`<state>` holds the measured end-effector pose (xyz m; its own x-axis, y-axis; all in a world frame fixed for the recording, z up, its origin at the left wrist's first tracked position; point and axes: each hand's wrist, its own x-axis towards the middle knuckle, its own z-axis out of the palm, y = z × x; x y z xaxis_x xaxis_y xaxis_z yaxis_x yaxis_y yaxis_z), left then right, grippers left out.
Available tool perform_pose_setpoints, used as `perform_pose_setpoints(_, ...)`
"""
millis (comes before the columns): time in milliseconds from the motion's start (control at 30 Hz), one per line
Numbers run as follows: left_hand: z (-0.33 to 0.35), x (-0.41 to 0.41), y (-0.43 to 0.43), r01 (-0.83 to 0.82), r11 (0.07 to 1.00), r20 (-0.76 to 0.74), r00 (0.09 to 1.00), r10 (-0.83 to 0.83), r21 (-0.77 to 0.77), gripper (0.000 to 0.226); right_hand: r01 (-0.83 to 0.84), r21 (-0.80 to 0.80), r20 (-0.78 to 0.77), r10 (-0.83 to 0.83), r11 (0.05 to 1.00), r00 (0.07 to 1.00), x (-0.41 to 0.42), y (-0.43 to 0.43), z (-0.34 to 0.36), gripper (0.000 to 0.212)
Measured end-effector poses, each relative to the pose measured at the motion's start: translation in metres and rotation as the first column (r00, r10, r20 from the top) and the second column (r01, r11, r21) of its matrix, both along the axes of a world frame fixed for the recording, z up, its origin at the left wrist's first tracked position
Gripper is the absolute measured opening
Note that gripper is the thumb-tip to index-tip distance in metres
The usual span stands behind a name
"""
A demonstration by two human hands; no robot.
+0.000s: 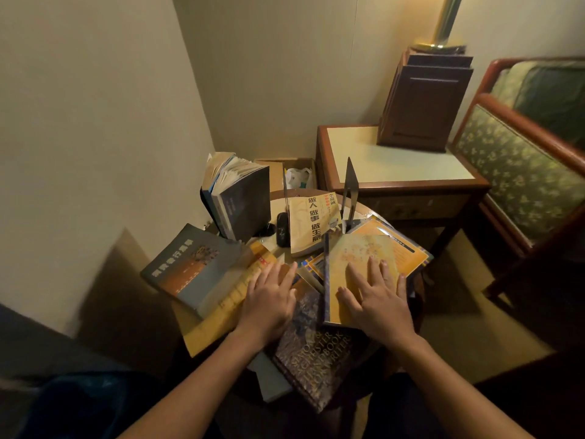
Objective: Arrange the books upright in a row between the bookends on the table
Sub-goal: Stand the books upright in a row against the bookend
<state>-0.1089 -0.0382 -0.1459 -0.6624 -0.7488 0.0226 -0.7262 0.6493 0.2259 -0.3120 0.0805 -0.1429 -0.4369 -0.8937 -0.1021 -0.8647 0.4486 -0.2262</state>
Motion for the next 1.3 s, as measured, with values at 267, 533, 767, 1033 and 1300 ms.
perform_pose_setpoints(267,0.013,-0.067,0.03,-0.023,0.994,-0.097,0.995,0.034,0.109,0.064,0.188,0.0,0.247,-0.182,0.982,0.952,-0.009,0.017,0.006,0.065)
perform_pose_setpoints(533,0.023,-0.094,0.051,-0.106,0.92,-0.12,0.979,0.162,0.376,0.062,0.444,-0.169,0.426,-0.341,0.88,0.838,0.002,0.018,0.015,0.057)
perform_pose_setpoints(767,0.045,-0.093,0.037,-0.049,0.614,-0.338,0.799,0.497,0.788,0.044,0.659,-0.068,0.938,-0.176,0.749,0.298,-0.013,0.025,0.062,0.05)
perform_pose_setpoints(1033,0.103,-0.043,0.008,0.288,0.48,-0.559,0.471,0.682,0.829,0.038,0.358,-0.199,0.927,0.056,0.912,0.372,-0.007,0.028,0.102,0.054)
perform_pose_setpoints(1300,0.13,0.029,-0.001,0.102,0.953,-0.799,0.575,0.177,0.284,0.061,0.086,-0.492,0.524,0.217,0.866,0.824,0.061,-0.041,0.085,0.082)
